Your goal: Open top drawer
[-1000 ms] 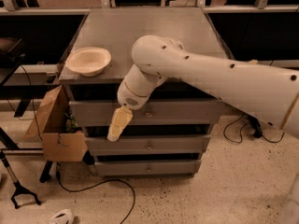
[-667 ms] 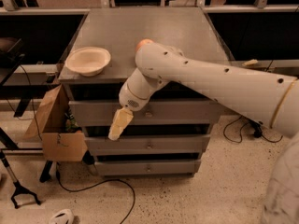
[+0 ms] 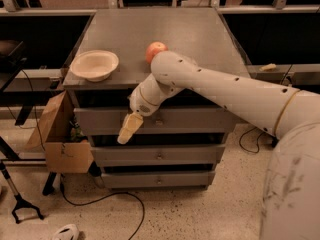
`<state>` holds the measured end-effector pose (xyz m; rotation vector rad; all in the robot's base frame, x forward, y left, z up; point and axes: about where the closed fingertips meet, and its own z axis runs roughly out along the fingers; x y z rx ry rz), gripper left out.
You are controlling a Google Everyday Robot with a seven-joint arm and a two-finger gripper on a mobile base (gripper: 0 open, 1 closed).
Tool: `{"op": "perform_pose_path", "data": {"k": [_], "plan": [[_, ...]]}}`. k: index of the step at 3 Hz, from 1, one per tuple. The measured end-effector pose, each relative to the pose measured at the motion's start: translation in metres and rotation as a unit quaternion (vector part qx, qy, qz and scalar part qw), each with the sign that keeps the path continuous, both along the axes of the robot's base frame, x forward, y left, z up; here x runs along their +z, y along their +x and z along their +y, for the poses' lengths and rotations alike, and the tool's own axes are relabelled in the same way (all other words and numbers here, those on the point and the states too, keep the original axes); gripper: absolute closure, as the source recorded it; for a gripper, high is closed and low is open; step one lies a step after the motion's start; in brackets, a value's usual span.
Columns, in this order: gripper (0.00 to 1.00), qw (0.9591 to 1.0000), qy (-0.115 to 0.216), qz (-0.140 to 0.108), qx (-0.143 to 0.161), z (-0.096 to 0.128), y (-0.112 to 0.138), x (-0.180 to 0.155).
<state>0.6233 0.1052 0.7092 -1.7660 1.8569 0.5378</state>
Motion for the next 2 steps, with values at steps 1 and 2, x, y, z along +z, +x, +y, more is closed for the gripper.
{"op": "perform_pose_path", "data": {"k": [1, 2], "plan": [[0.0, 1.0, 0.002, -0.001, -0.008, -0.002, 0.014, -0.012], [0.0, 0.9997, -0.007, 0.005, -0.021, -0.007, 0.023, -0.031]]}}
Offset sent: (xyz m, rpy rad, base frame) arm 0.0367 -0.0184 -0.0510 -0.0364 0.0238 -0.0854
